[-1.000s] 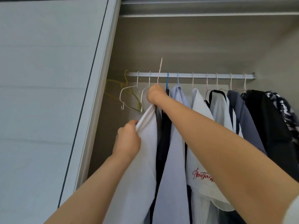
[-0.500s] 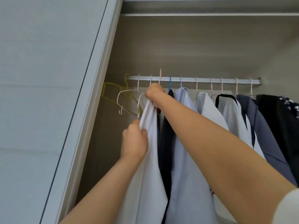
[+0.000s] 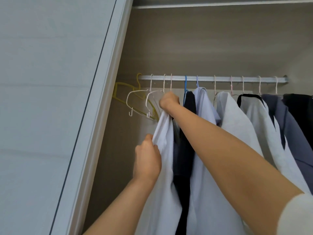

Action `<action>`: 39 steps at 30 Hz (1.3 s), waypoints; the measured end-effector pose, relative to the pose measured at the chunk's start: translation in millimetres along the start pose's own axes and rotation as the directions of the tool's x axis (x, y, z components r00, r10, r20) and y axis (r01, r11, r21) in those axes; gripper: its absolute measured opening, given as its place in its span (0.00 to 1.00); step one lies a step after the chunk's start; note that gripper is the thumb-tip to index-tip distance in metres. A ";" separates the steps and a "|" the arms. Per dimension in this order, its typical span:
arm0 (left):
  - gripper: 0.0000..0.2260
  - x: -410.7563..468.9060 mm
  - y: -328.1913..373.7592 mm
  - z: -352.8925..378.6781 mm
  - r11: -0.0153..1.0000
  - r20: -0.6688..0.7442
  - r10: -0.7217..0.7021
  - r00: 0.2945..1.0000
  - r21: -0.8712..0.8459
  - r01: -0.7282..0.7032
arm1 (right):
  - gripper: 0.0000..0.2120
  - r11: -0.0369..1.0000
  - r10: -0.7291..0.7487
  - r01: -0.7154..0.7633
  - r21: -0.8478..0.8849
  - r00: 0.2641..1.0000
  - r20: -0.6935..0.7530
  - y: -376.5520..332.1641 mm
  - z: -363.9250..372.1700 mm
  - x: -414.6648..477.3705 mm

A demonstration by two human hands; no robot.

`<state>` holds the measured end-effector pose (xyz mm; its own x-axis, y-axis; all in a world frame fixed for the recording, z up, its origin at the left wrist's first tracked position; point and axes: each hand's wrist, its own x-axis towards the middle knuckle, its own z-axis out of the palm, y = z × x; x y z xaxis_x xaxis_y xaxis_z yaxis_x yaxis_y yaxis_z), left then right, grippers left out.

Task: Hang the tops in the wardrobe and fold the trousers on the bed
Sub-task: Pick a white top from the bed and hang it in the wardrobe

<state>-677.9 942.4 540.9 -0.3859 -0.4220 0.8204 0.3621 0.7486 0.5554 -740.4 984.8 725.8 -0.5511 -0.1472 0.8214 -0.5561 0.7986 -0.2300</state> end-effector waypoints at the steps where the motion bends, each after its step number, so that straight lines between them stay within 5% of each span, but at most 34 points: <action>1: 0.06 -1.5 -2.7 0.0 1.000 -0.010 0.004 1.000 0.015 -0.004 | 0.13 0.998 0.012 -0.011 0.065 1.000 -0.025 1.9 1.8 -1.7; 5: 0.04 -8.7 -7.1 0.8 0.994 -0.031 0.060 0.998 0.096 -0.056 | 0.18 0.986 -0.034 0.050 0.162 0.994 -0.102 5.6 5.2 -19.0; 9: 0.06 -19.0 -7.4 -1.0 0.990 -0.040 0.088 0.995 0.118 -0.083 | 0.24 0.983 -0.184 0.183 -0.016 0.974 -0.133 11.5 8.4 -42.6; 19: 0.04 -67.9 -17.9 -16.8 0.976 -0.035 0.150 0.988 0.167 -0.143 | 0.20 0.897 -0.410 0.361 -0.256 0.894 -0.179 30.4 -0.2 -126.6; 28: 0.12 -118.3 -28.5 -31.7 0.977 -0.034 0.105 0.994 0.190 -0.097 | 0.18 0.904 -0.427 0.414 -0.104 0.884 -0.192 63.6 10.8 -212.5; 39: 0.15 -194.3 11.1 -39.7 0.856 -0.054 0.147 0.988 0.507 -0.100 | 0.16 0.836 -0.485 0.525 0.158 0.843 -0.233 113.3 22.9 -300.8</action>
<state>-565.2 1012.4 393.0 -0.2815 -0.3343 0.8995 -0.0816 0.9423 0.3247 -651.9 1106.1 440.8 -0.0501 -0.3758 0.9253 -0.8526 0.4986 0.1563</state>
